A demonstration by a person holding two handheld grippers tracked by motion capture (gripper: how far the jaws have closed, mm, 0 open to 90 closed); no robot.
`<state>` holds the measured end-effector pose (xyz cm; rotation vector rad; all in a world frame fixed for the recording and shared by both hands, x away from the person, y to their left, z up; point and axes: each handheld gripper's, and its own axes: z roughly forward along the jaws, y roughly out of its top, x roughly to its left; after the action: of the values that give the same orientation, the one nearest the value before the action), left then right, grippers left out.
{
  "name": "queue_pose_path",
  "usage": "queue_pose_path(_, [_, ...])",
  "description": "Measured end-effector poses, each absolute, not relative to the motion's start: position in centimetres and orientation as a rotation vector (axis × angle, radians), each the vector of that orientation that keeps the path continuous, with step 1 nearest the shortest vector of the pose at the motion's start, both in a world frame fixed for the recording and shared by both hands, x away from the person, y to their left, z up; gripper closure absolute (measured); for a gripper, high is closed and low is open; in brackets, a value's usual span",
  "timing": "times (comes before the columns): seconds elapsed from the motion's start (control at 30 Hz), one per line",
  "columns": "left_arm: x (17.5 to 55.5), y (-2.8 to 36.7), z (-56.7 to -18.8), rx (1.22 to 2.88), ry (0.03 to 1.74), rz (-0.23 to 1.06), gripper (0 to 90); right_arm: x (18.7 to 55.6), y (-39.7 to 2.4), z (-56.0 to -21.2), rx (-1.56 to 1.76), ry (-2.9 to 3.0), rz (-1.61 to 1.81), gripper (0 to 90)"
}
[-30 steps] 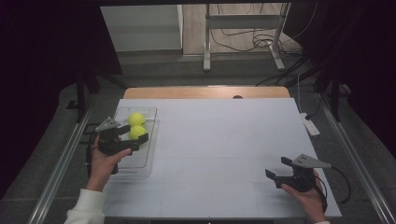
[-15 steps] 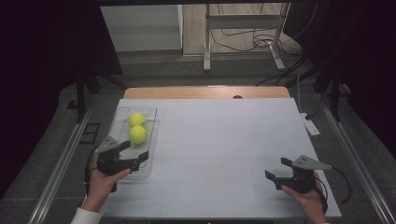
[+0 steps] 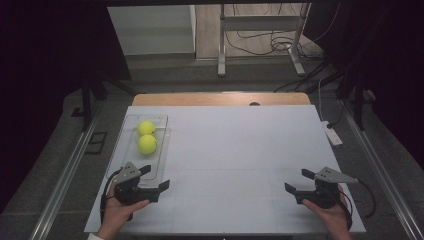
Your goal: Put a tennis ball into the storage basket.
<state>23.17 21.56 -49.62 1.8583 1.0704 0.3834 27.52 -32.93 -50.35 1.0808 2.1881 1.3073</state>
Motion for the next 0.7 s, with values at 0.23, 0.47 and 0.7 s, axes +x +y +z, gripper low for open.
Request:
queue_pose_path(0.23, [23.40,21.70,-49.82,1.856,1.075,0.386,10.7,27.43,-33.07,-50.36,1.079,2.186,1.304,13.4])
queue_pose_path(0.47, [23.44,21.67,-49.83,1.861,1.070,0.384,10.8,27.40,-33.03,-50.37,1.075,2.188,1.307,13.4])
queue_pose_path(0.7, [23.56,21.69,-49.85,1.862,1.072,0.378,10.7,27.43,-33.12,-50.28,1.075,2.183,1.311,13.5])
